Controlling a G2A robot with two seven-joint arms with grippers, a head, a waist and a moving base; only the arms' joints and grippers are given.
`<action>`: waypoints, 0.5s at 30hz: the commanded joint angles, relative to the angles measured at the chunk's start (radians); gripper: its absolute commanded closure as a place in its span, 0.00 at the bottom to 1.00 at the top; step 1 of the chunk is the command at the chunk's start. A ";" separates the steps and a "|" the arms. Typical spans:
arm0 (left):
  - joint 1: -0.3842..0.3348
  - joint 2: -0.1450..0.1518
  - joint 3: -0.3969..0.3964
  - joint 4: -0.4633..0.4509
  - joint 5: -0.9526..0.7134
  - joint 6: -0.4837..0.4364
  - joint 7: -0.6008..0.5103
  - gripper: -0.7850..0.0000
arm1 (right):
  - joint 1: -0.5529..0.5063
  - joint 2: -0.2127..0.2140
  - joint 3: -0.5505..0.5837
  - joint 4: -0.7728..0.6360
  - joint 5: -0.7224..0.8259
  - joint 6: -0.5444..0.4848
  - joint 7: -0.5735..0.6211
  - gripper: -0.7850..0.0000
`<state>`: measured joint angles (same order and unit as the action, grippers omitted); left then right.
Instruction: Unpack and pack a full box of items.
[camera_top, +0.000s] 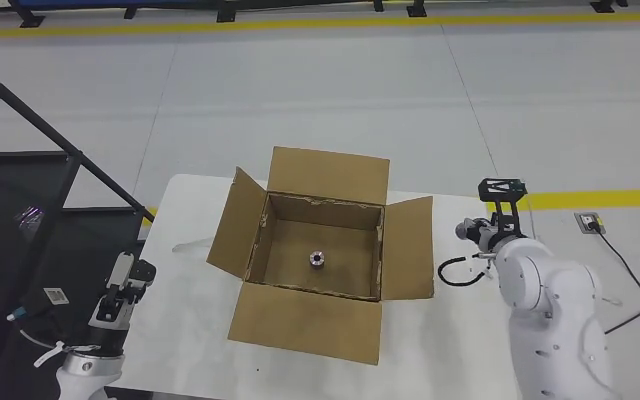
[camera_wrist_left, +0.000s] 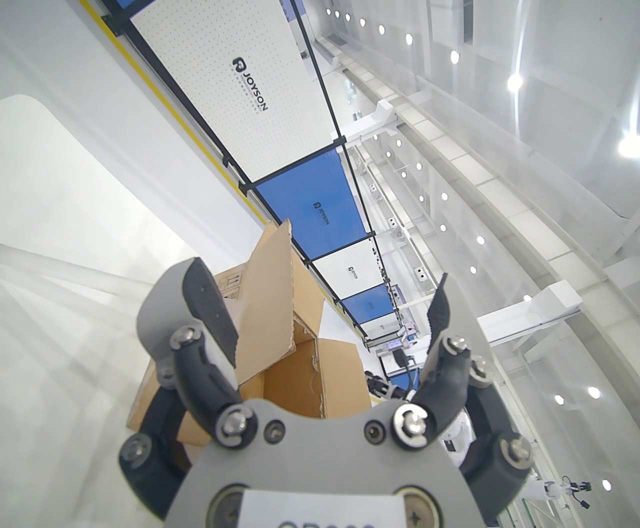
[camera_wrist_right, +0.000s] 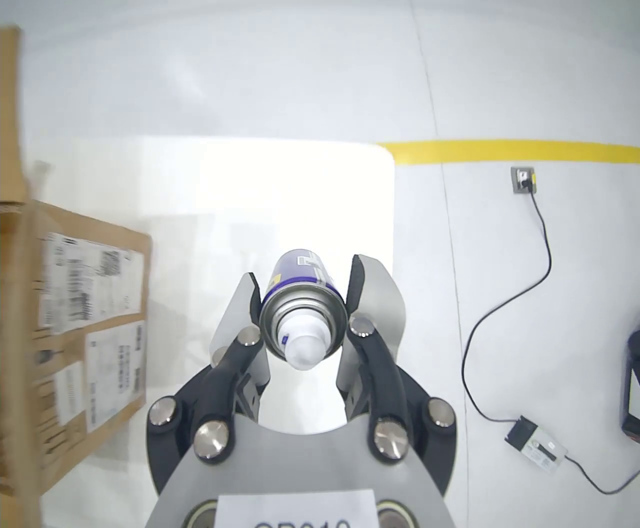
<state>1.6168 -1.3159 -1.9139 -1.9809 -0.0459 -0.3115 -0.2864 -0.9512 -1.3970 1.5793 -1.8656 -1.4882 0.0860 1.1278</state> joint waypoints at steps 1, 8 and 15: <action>0.000 0.000 0.000 0.000 0.000 0.000 0.000 0.00 | -0.012 -0.003 -0.041 -0.121 -0.019 0.031 -0.001 1.00; 0.000 0.000 0.000 0.000 0.000 0.000 0.000 0.00 | 0.022 -0.018 -0.236 -0.271 -0.096 0.070 0.001 1.00; 0.000 0.000 0.000 0.000 0.000 0.000 0.000 0.00 | 0.135 -0.044 -0.466 -0.113 -0.123 0.030 0.042 1.00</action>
<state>1.6168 -1.3159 -1.9139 -1.9809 -0.0459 -0.3115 -0.2864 -0.8365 -1.4359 1.1562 -2.0209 -1.6115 0.1211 1.1641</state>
